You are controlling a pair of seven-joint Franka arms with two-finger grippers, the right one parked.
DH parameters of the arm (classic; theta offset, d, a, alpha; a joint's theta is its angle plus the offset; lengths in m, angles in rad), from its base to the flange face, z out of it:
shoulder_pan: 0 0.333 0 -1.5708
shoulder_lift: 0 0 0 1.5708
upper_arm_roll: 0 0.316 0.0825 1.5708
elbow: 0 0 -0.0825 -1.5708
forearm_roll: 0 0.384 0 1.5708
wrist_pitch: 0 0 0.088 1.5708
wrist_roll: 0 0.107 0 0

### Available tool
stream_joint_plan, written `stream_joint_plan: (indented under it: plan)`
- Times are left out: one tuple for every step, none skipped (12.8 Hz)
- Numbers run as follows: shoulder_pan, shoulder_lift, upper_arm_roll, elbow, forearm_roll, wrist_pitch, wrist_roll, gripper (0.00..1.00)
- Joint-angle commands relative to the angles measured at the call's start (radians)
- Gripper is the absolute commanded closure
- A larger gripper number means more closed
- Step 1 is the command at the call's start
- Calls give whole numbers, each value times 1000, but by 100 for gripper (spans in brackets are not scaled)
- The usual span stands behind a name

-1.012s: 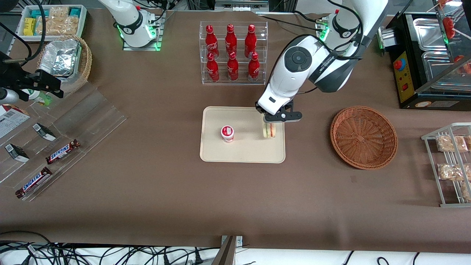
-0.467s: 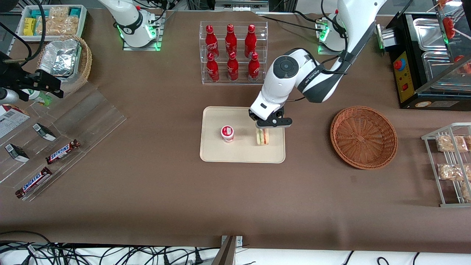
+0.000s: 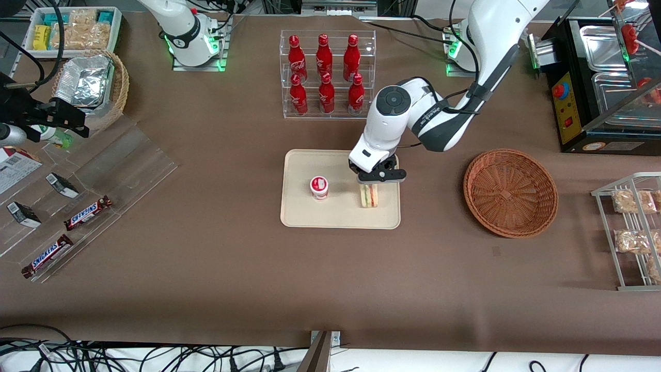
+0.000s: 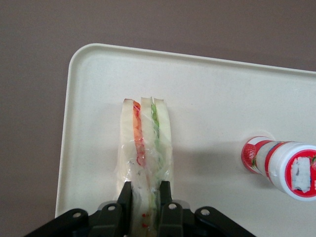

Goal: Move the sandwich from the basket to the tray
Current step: 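Lower the sandwich onto the tray beside the small bottle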

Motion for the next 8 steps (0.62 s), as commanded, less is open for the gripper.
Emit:
stream_joint_plan:
  plan:
    - [-6, 19, 0, 14, 45, 35, -43, 74]
    - [-6, 25, 2, 13, 45, 58, -55, 74]
    - [-8, 33, 3, 14, 45, 59, -55, 74]
    - [-12, 36, 5, 14, 47, 61, -56, 74]
    - [-14, 42, 5, 16, 61, 61, -58, 74]
    - [-14, 45, 5, 16, 88, 61, -73, 74]
    - [-14, 54, 5, 16, 122, 61, -104, 74]
    - [-12, 61, 4, 16, 157, 62, -130, 74]
